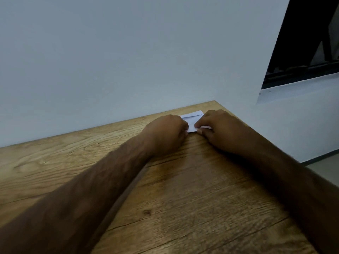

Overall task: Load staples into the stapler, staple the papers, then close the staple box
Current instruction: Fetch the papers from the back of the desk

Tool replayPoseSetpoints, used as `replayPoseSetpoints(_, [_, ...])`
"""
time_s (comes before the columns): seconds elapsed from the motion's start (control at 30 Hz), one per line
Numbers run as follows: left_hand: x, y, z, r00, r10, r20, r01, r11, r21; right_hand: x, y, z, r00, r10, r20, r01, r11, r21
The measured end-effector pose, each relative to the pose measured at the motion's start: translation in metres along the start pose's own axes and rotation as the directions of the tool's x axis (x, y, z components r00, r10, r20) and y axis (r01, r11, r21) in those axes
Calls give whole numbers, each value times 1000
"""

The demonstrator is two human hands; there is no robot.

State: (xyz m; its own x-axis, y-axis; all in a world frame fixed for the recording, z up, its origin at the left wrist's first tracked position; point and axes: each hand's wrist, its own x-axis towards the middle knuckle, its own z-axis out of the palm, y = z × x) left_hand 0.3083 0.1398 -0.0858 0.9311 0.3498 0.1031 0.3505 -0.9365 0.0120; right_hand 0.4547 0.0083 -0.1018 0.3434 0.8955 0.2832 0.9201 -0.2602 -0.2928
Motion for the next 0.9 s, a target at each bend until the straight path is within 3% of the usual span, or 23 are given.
replayPoseSetpoints(0.47, [-181,-35,-25,991,-135,16,136,983,-127,-43,-115,15,924,-337,181,322,941,107])
replayPoseSetpoints(0.9, [-244,-44,-10,960,-206,-191,115,908,-404,-64,-157,12,882,-382,276,359,924,131])
